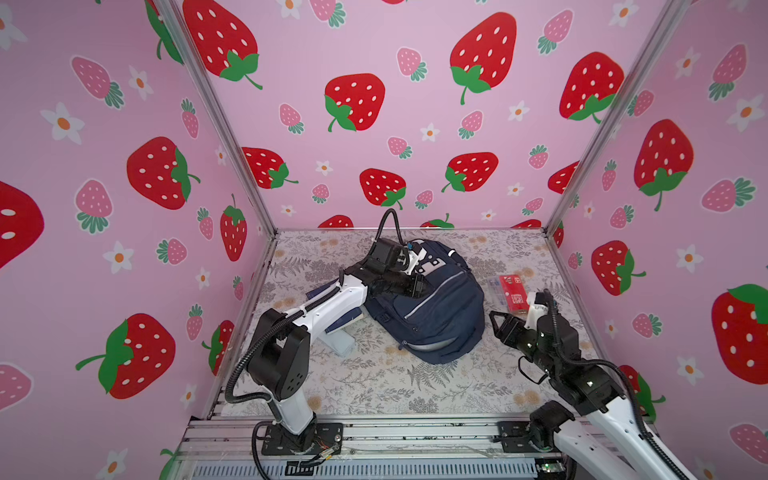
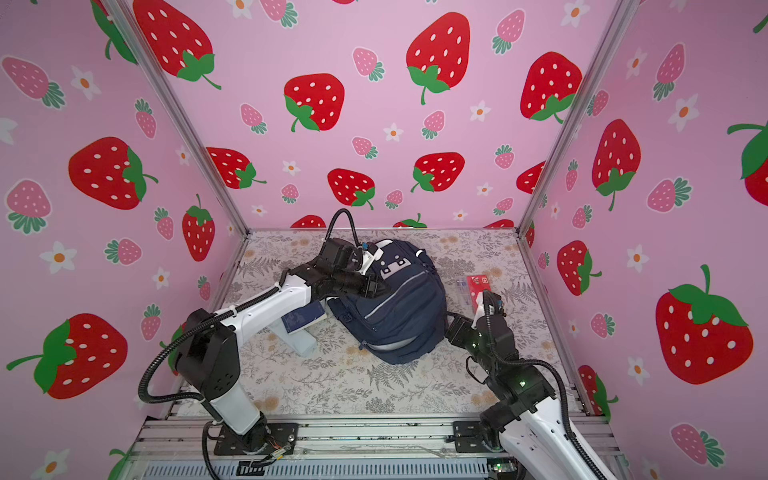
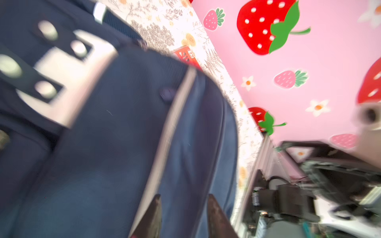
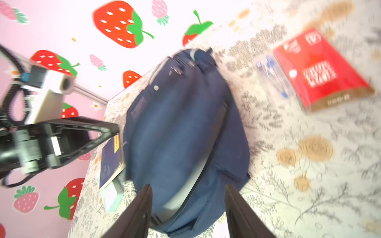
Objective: Pack the student bag
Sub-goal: 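Move both grippers to the blue book leaning on the light blue box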
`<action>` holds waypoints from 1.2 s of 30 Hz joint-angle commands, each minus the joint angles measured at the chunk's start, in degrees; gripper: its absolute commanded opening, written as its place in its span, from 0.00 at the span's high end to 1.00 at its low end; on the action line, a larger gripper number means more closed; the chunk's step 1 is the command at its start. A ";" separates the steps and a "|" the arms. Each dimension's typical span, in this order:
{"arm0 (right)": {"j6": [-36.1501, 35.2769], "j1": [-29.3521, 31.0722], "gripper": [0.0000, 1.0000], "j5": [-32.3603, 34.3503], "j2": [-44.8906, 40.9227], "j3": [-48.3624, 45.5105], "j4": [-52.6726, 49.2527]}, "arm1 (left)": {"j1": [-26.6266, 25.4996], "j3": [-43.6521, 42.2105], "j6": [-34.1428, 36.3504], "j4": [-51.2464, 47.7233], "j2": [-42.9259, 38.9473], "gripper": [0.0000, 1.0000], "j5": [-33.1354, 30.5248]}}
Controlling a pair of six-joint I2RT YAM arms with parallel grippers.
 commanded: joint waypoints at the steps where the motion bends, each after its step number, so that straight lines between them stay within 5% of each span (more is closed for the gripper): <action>1: -5.70 -0.16 0.44 -4.52 3.97 3.38 -1.73 | 0.41 -1.64 -2.95 3.14 -3.44 0.49 -3.17; 10: -13.49 6.30 0.46 -15.35 24.31 12.46 12.37 | 4.31 -12.13 -6.18 -5.19 -23.33 0.40 -27.61; 13: -15.10 8.79 0.47 -16.60 31.25 15.14 15.51 | 9.14 -15.92 -8.96 -11.42 -27.77 0.38 -30.24; 16: -16.05 11.06 0.47 -17.78 37.11 17.54 18.40 | 18.70 -20.75 -13.26 -14.84 -30.98 0.39 -19.44; 21: -15.53 13.24 0.48 -21.58 46.27 22.34 21.50 | 36.96 -35.71 -23.94 -7.15 -38.04 0.33 -6.14; 23: -16.45 14.63 0.56 -23.52 50.66 26.31 21.30 | 41.69 -38.33 -24.93 -5.47 -37.74 0.33 -2.82; 27: -18.09 17.22 0.64 -27.59 60.47 34.74 20.61 | 45.88 -39.70 -24.21 -4.15 -33.41 0.33 0.33; 36: -17.95 19.67 0.62 -29.58 80.17 52.44 17.70 | 47.92 -36.88 -22.46 -6.31 -25.22 0.33 1.66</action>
